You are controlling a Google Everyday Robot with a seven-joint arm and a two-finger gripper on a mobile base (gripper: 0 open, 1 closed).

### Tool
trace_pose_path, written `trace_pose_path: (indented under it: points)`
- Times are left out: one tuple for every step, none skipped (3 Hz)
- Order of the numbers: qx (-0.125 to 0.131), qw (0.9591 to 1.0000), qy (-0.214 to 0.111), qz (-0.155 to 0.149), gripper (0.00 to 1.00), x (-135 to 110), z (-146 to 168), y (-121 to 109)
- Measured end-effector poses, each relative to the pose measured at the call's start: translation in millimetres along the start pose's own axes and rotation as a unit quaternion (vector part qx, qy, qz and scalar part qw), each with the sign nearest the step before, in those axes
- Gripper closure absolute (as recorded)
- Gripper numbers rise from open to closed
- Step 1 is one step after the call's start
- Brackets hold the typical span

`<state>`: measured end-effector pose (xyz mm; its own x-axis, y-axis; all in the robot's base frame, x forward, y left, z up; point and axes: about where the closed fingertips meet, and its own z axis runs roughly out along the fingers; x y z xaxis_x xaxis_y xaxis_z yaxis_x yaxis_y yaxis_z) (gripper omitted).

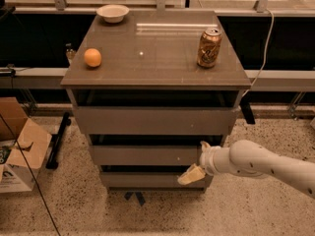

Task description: Open middle drawer

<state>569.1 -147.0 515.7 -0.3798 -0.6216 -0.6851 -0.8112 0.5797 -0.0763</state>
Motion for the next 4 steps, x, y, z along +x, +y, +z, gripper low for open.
trace_pose_path:
  points:
    - [-0.005, 0.9999, -0.007, 0.008, 0.00, 9, 25, -15]
    - [-0.013, 0.9998, -0.012, 0.012, 0.00, 11, 48, -30]
    - [-0.032, 0.9991, -0.012, 0.026, 0.00, 19, 80, -49]
    - [-0.045, 0.9982, -0.007, 0.040, 0.00, 28, 99, -59]
